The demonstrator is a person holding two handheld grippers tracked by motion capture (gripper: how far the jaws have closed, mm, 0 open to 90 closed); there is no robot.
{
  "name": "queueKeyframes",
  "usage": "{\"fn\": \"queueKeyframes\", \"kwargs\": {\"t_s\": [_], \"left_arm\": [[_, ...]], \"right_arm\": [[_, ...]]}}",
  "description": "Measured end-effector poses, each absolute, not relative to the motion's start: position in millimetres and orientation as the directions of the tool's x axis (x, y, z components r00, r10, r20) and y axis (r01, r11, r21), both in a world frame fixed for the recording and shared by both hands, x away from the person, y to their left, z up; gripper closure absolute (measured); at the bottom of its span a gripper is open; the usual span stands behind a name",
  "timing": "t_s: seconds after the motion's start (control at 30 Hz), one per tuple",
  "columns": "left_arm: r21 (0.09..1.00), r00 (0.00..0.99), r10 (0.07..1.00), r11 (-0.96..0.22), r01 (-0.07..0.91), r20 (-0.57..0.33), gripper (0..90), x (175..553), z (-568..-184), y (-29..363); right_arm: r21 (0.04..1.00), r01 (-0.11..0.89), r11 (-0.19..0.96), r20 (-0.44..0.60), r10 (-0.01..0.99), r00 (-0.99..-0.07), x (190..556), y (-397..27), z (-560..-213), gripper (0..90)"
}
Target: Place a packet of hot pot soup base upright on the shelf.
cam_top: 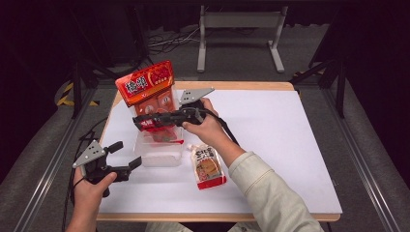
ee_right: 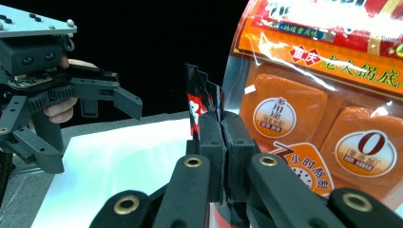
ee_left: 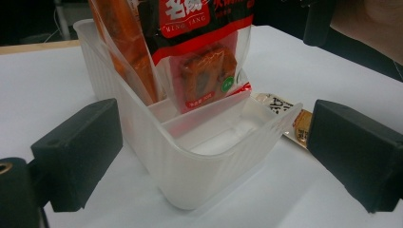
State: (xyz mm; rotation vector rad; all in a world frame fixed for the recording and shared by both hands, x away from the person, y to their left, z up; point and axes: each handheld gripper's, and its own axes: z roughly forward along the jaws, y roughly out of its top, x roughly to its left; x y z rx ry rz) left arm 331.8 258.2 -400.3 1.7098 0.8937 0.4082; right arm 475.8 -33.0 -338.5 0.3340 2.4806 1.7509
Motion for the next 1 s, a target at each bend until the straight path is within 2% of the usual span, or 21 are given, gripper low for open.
{"fn": "queueKeyframes", "kwargs": {"t_s": [0.53, 1.0], "left_arm": [[0.929, 0.656, 0.736, -0.104, 0.356, -0.169, 5.6, 331.7, -400.5, 258.3], [0.930, 0.655, 0.738, -0.106, 0.353, -0.164, 5.7, 332.3, -401.3, 257.3]], "right_arm": [[0.947, 0.163, 0.277, 0.097, 0.238, -0.966, 477.0, -24.2, -348.7, 89.2], [0.929, 0.171, 0.329, 0.088, 0.251, -0.964, 475.1, -36.4, -353.5, 88.6]]}}
